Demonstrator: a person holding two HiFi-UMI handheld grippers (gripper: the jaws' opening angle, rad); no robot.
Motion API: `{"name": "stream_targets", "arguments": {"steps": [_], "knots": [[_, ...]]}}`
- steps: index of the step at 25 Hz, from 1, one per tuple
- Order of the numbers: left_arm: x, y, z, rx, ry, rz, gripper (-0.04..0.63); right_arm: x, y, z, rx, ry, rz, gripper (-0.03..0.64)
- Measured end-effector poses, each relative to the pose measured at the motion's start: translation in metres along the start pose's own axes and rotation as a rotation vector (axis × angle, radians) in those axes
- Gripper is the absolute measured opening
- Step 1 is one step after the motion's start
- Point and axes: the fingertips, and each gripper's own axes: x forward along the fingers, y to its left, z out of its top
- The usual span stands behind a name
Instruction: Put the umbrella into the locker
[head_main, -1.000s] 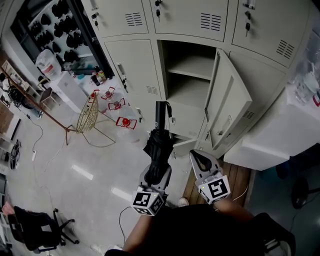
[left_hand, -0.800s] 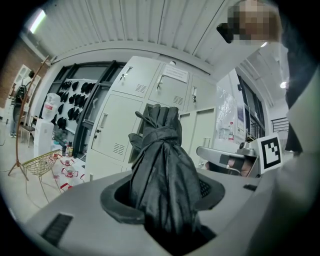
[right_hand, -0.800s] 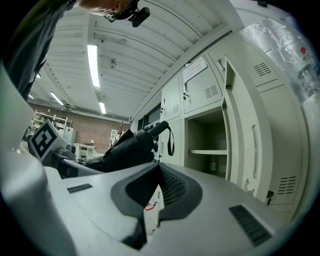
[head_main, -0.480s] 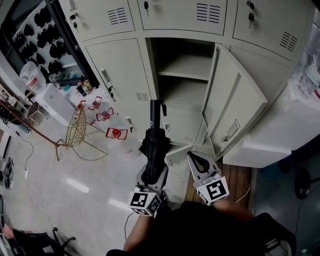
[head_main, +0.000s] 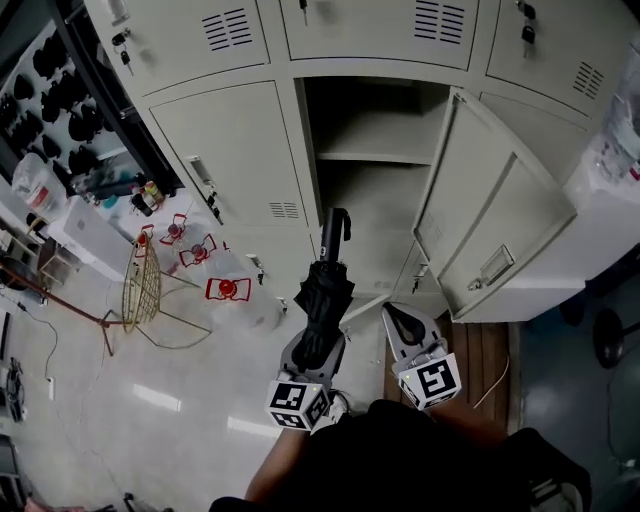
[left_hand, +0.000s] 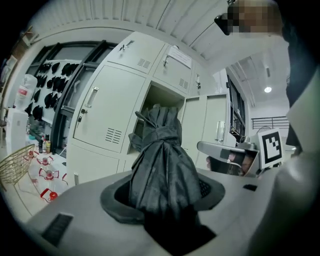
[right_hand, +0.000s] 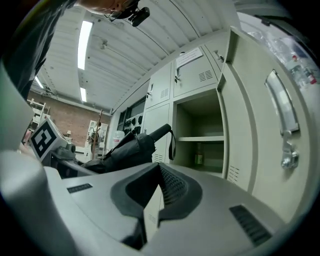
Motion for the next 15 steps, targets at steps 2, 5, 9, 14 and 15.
{"name": "stream_targets", "arguments": {"steps": [2,5,9,14,15], "knots": [[0.006,0.009,0.001,0.004,0.004,-0.024,0.236,0.005,0.0,-0.001,-0.003,0.006,-0.031,-0.002],[0.015,0.019,0.001,0.007,0.031,-0.052,0.236,0.011,-0.001,-0.004,-0.006,0.02,-0.076,-0.002],[0.03,0.03,-0.002,0.027,0.085,-0.07,0.235,0.018,0.002,-0.011,-0.011,0.039,-0.113,-0.002],[0.053,0.043,0.003,0.072,0.086,-0.08,0.233,0.025,0.0,-0.017,-0.024,0.059,-0.141,-0.002],[0.059,0.046,0.005,0.074,0.086,-0.08,0.233,0.026,-0.003,-0.016,-0.029,0.056,-0.15,-0.002]]}}
